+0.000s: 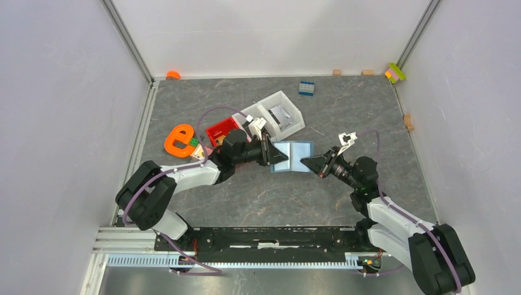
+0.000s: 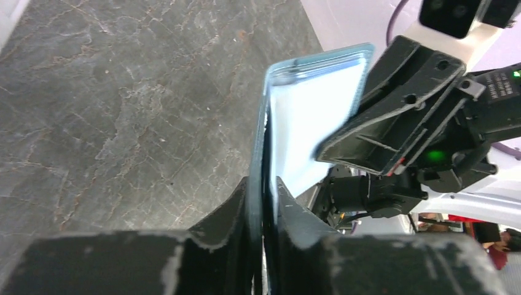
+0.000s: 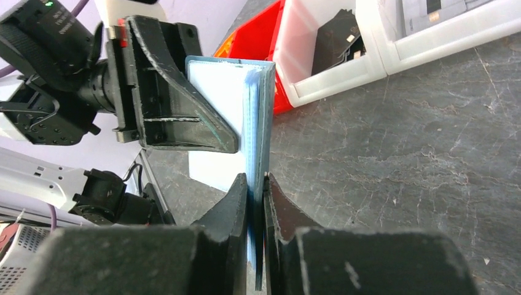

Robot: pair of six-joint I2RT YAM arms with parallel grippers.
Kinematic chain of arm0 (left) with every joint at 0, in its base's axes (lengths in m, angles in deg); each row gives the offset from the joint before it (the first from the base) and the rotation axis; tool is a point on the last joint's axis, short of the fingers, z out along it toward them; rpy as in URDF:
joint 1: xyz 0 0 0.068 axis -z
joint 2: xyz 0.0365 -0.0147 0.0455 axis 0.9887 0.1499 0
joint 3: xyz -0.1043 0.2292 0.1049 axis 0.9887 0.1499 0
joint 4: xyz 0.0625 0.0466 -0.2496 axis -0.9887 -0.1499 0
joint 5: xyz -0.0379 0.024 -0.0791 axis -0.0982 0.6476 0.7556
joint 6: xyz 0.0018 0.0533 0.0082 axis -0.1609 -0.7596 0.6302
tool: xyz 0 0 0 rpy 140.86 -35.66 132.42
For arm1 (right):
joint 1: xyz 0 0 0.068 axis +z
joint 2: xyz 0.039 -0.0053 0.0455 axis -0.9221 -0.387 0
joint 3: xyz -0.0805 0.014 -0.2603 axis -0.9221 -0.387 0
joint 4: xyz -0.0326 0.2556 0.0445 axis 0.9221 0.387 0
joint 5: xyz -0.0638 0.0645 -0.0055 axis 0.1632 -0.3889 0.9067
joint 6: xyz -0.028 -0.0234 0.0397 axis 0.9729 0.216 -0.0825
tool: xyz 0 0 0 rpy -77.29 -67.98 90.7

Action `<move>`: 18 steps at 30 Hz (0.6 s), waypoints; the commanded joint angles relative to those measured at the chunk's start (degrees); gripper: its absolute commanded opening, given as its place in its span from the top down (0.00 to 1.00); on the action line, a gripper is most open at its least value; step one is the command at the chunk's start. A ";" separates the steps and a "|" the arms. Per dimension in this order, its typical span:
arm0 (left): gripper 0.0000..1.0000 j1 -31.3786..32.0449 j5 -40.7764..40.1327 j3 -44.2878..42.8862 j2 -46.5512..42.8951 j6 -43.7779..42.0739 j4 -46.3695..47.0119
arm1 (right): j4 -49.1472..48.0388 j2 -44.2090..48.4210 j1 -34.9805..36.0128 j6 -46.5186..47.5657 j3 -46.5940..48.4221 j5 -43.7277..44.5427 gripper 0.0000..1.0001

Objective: Take the credit cards out of the card holder
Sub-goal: Remove the credit card from the card holder.

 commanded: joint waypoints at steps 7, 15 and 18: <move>0.89 0.31 -7.28 -3.74 1.38 -1.99 -8.68 | 4.71 -3.61 0.21 5.11 3.37 3.84 0.52; 0.90 0.31 -5.82 -6.12 5.08 -1.29 -10.46 | 4.75 -5.60 0.65 5.68 3.78 3.85 0.50; 0.90 0.31 -6.09 -6.11 4.80 -1.47 -10.72 | 4.84 -6.83 0.74 5.83 4.15 3.57 0.62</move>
